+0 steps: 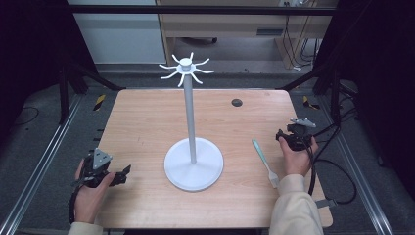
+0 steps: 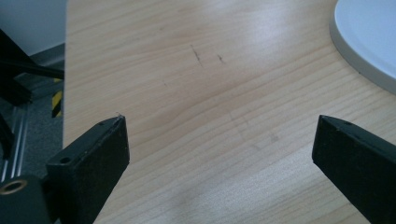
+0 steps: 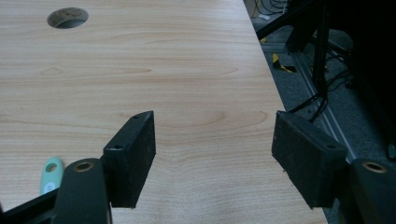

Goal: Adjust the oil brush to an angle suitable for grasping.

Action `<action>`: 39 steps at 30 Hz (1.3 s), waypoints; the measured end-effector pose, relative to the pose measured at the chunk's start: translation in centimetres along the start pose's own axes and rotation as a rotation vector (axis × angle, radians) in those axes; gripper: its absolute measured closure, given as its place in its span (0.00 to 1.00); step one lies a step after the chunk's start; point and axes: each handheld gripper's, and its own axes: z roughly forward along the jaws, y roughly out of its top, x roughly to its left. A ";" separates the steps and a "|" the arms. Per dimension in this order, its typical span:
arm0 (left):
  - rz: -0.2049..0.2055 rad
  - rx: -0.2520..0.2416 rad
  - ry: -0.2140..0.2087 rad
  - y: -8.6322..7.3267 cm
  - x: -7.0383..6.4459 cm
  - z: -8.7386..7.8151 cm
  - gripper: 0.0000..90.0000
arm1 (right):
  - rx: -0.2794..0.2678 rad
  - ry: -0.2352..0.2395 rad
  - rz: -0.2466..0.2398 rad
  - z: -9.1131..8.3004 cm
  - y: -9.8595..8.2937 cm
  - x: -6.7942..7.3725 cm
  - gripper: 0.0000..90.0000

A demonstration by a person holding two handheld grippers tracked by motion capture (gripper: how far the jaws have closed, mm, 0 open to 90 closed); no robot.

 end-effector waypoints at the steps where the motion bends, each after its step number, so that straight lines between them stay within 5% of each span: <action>1: 0.002 0.002 -0.005 0.0 0.0 -0.1 0.03 | 0.011 -0.002 -0.014 0.3 -0.1 0.1 0.37; 5: -0.004 -0.006 -0.009 -0.3 0.0 -0.4 0.04 | 0.027 0.019 -0.077 0.4 0.1 0.7 0.48; 9: -0.001 -0.018 0.005 -0.4 0.0 -0.8 0.04 | 0.037 0.038 -0.086 0.5 0.1 1.0 0.57; 14: 0.006 -0.018 0.012 -0.3 -0.3 -0.7 0.04 | 0.072 0.108 -0.136 0.8 -0.5 1.8 0.66; 24: 0.008 -0.018 0.007 -0.3 -0.3 -0.7 0.04 | 0.089 0.160 -0.145 0.8 -0.7 2.3 0.79; 31: 0.016 -0.006 -0.002 -0.2 -0.5 -0.6 0.05 | 0.119 0.212 -0.204 0.9 -0.9 3.5 0.98; 39: 0.032 0.001 -0.007 -0.1 -0.7 -0.4 0.05 | 0.159 0.293 -0.211 1.3 -1.0 4.6 1.00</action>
